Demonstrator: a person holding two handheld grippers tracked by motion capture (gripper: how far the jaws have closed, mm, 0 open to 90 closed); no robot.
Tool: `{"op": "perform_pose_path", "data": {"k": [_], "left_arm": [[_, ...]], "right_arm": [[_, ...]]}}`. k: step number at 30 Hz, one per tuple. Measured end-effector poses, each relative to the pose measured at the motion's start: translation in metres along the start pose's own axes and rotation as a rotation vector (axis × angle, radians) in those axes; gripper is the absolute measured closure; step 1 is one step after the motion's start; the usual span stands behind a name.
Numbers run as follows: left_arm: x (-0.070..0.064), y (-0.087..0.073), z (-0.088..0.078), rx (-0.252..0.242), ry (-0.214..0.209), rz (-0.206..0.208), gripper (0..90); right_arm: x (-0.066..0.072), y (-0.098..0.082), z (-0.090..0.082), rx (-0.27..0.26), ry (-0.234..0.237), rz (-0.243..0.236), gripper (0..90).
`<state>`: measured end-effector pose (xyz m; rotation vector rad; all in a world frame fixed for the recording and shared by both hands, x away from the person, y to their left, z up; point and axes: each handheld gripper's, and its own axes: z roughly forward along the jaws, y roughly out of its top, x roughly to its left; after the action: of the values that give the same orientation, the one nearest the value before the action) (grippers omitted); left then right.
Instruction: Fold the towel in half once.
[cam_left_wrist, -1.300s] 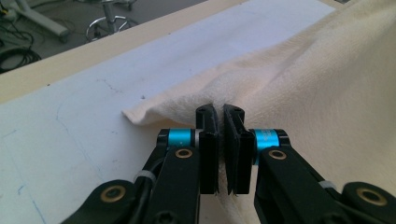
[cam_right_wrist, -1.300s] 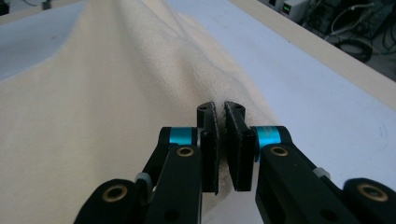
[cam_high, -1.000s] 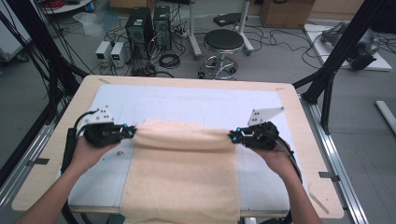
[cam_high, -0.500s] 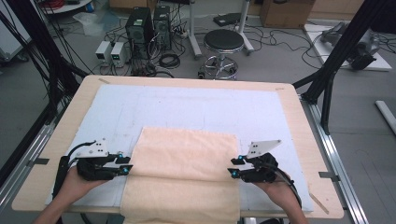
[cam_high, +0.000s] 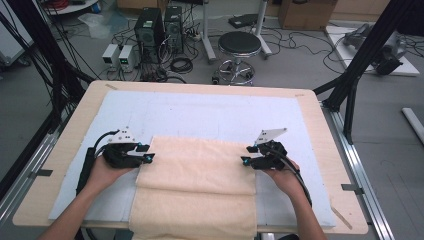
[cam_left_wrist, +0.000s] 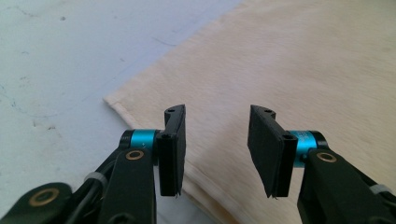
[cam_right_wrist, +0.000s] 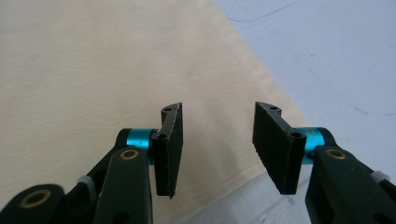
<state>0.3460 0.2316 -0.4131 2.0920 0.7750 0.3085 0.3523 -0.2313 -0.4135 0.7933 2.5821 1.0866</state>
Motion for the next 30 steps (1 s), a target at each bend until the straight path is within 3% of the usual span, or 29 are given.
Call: {"op": "perform_pose_path", "data": {"k": [3,6,9,12,16,20,23,30], "left_arm": [[0.015,0.000,0.010,-0.003,0.037,-0.053,61.7],[0.024,0.002,0.018,0.011,0.081,-0.065,60.6],[0.027,0.007,0.025,0.033,0.094,-0.058,58.9],[0.031,0.010,0.034,0.087,0.099,-0.056,58.9],[0.034,0.005,0.043,0.122,0.094,-0.072,59.2],[0.033,0.005,0.043,0.116,0.092,-0.051,62.4],[0.031,0.005,0.044,0.109,0.079,-0.039,71.2],[0.029,0.005,0.045,0.110,0.054,-0.035,84.3]], "right_arm": [[-0.013,-0.002,0.010,-0.007,-0.033,0.037,49.9],[-0.022,-0.005,0.019,0.005,-0.045,0.058,50.8],[-0.025,-0.006,0.025,0.030,-0.038,0.056,53.6],[-0.025,-0.007,0.026,0.032,-0.034,0.065,57.7],[-0.027,-0.008,0.027,0.025,-0.027,0.087,61.7],[-0.029,-0.008,0.027,0.017,-0.025,0.102,69.4],[-0.031,-0.007,0.027,0.023,-0.018,0.130,74.7],[-0.033,-0.002,0.029,0.043,0.008,0.119,84.0]]}}
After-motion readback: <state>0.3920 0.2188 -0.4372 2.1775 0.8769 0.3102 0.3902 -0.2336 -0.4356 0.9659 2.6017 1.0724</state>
